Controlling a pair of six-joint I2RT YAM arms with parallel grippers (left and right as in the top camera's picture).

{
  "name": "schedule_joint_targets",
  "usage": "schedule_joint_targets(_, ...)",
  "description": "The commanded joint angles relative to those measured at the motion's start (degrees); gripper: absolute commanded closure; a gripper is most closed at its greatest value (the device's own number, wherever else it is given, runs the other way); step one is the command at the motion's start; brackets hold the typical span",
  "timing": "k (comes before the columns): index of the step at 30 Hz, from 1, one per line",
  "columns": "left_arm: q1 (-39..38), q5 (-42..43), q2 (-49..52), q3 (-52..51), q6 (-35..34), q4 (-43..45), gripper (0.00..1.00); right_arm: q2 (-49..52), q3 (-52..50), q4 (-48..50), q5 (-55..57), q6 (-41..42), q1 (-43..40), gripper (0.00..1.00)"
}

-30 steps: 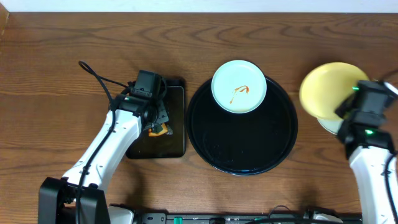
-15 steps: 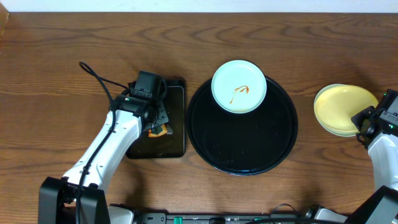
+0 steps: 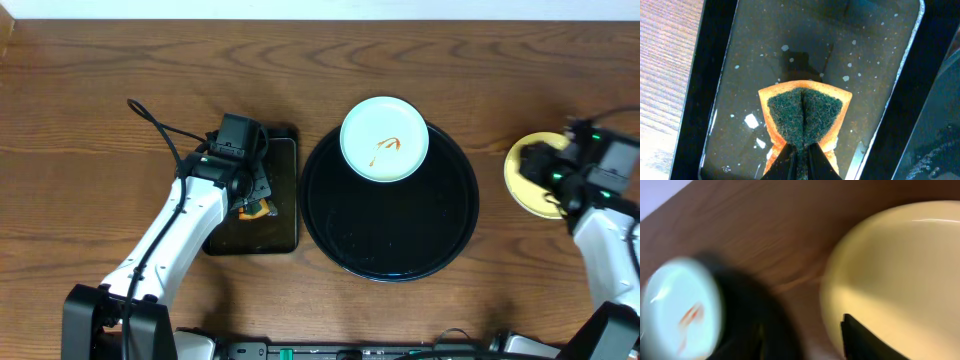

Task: Clean dirty plates on tray and stack at the side
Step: 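Drag the far pale green plate to tray center with right gripper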

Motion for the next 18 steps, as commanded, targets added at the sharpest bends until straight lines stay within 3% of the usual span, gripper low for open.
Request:
schedule_joint_targets(1, 0.24, -0.68, 0.28, -0.39, 0.79, 0.04, 0.92, -1.16, 0.85, -0.33, -9.01, -7.98, 6.99, 0.42)
schedule_joint_targets(9, 0.24, -0.68, 0.28, -0.39, 0.79, 0.02, 0.92, 2.34, 0.85, 2.75, 5.22, -5.62, 18.84, 0.41)
schedule_joint_targets(18, 0.24, -0.68, 0.28, -0.39, 0.79, 0.02, 0.92, 15.85, 0.85, 13.46, 3.87, -2.21, 24.39, 0.45)
